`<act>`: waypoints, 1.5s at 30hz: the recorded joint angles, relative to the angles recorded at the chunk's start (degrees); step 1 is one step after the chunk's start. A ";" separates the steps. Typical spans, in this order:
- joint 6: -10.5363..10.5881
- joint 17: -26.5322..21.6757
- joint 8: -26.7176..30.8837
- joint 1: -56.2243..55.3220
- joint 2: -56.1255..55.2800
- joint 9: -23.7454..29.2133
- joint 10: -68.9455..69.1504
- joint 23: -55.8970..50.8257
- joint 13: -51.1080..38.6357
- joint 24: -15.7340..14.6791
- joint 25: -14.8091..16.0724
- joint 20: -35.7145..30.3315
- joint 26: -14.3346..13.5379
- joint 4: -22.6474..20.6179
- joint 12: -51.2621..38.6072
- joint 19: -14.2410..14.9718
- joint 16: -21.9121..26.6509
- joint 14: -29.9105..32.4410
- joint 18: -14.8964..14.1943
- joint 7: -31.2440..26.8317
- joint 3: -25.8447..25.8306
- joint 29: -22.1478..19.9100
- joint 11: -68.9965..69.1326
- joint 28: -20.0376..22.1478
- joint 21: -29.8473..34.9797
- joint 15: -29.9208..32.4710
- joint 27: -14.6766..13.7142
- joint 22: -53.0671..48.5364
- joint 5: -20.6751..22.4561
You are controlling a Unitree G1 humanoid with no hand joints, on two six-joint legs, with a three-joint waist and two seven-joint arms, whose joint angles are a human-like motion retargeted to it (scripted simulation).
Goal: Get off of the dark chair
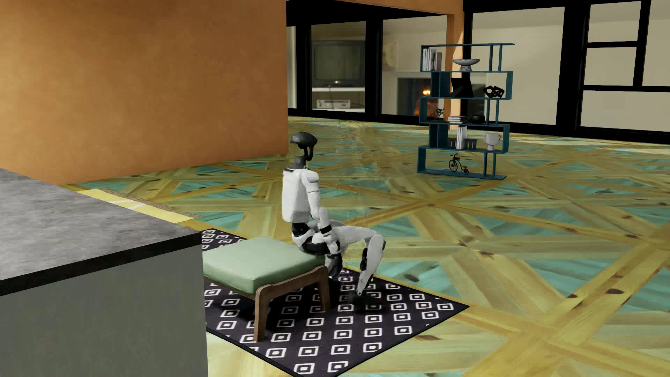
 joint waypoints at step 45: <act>1.63 -39.04 1.55 -21.18 -19.34 14.67 -7.40 -75.14 -47.97 4.14 19.18 -51.52 -17.65 -5.31 -52.01 2.47 27.40 -2.23 -1.89 -1.81 0.62 -27.71 -5.01 33.78 35.24 -7.52 -16.98 -63.27 -1.52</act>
